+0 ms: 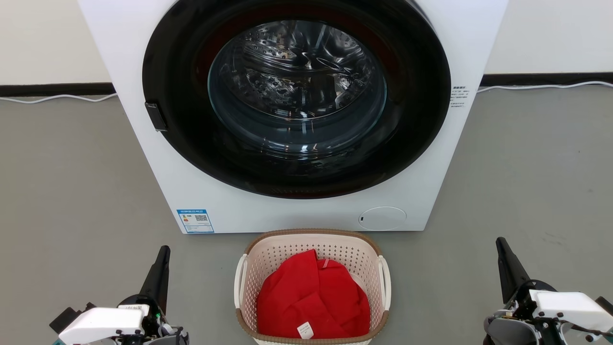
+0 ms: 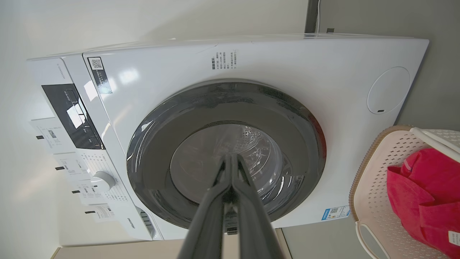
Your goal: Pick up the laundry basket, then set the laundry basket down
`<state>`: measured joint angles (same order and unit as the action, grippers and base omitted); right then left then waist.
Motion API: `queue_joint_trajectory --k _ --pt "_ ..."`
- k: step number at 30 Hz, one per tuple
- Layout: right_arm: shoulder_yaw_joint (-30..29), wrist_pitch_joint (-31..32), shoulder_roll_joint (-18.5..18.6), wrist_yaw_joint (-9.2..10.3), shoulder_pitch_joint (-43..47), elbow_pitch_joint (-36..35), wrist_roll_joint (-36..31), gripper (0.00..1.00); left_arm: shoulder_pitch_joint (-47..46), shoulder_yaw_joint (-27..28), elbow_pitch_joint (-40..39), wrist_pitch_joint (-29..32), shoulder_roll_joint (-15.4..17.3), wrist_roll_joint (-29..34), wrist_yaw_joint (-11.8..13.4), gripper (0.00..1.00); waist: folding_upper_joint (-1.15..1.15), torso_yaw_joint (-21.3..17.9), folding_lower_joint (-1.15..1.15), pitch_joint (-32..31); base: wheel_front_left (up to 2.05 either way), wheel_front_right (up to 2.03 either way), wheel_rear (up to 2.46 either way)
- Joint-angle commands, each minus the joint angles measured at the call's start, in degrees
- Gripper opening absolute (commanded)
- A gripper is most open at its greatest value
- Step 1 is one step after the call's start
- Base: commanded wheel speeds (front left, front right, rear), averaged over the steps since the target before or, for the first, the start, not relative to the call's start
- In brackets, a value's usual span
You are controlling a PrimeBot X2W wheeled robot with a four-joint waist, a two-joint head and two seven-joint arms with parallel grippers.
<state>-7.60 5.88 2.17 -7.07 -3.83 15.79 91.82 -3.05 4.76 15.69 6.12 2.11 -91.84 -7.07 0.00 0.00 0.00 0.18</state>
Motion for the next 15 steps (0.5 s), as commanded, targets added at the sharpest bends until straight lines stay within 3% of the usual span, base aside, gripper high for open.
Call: queue_joint_trajectory --k 1,15 --pt "1.10 0.59 0.71 -0.42 -2.36 -1.77 0.37 0.00 -3.14 1.75 -1.65 0.36 0.76 -0.33 -0.42 0.00 0.00 0.00 0.00 0.00 0.00 0.00 0.00" --pt "1.10 0.59 0.71 -0.42 -2.36 -1.77 0.37 0.00 -3.14 1.75 -1.65 0.36 0.76 -0.33 -0.42 0.00 0.00 0.00 0.00 0.00 0.00 0.00 0.00"
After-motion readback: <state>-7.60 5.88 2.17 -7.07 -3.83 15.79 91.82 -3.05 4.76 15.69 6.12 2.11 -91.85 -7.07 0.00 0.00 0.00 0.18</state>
